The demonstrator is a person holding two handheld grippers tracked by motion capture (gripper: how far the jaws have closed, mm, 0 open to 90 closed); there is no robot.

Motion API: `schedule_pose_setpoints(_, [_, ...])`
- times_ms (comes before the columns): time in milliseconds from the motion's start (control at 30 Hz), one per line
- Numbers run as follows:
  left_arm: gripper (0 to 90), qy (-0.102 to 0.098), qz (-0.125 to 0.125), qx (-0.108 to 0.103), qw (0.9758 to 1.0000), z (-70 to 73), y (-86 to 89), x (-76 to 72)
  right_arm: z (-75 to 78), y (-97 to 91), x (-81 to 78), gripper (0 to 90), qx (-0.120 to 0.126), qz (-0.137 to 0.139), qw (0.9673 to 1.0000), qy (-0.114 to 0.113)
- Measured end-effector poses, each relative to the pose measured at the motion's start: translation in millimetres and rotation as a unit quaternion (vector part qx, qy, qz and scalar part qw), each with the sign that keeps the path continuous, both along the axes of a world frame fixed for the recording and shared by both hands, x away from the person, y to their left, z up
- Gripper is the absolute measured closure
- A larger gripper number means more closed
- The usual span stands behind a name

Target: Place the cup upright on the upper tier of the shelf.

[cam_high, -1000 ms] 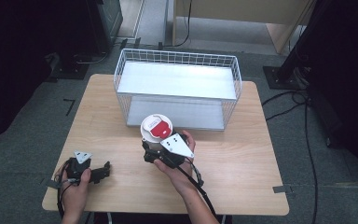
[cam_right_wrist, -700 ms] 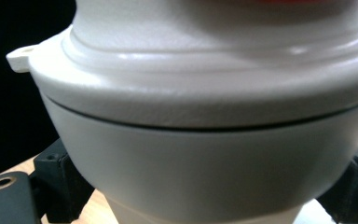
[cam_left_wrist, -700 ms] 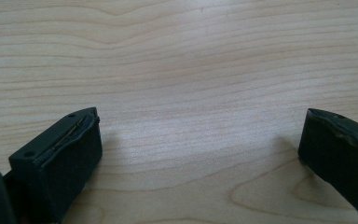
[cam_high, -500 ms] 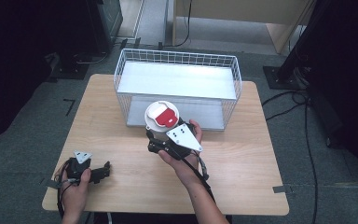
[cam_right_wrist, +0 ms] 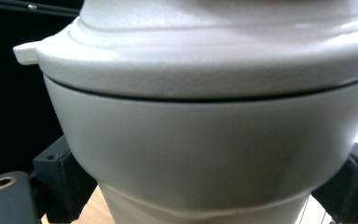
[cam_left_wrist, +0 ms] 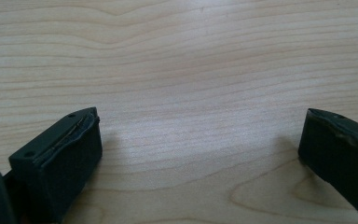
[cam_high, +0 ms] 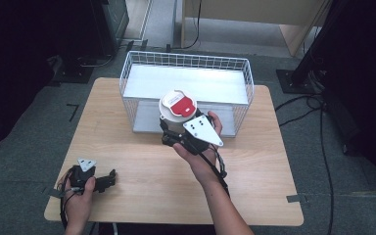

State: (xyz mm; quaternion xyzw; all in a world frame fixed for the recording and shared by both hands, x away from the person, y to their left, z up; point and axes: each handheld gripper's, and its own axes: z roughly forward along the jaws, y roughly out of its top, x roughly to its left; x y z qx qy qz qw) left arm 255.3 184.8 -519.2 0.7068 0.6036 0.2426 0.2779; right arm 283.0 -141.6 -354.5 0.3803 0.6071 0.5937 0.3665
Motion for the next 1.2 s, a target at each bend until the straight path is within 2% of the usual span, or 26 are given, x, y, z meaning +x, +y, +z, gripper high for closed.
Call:
schedule_pose_setpoints(567, [0.0, 0.000, 0.000, 0.000, 1.0000, 0.0, 0.0, 0.0, 32.2, -18.5, 25.7, 8.6, 0.013, -0.029, 0.9994, -0.015])
schedule_pose_setpoints(900, [0.0, 0.001, 0.000, 0.000, 1.0000, 0.1, 0.1, 0.0, 46.1, -27.5, 50.1, 8.6, 0.022, -0.046, 0.9987, -0.005])
schedule_pose_setpoints(1200, [0.0, 0.000, 0.000, 0.000, 1.0000, 0.0, 0.1, 0.0, 48.9, -32.0, 77.4, 8.6, 0.012, -0.064, 0.9978, 0.011])
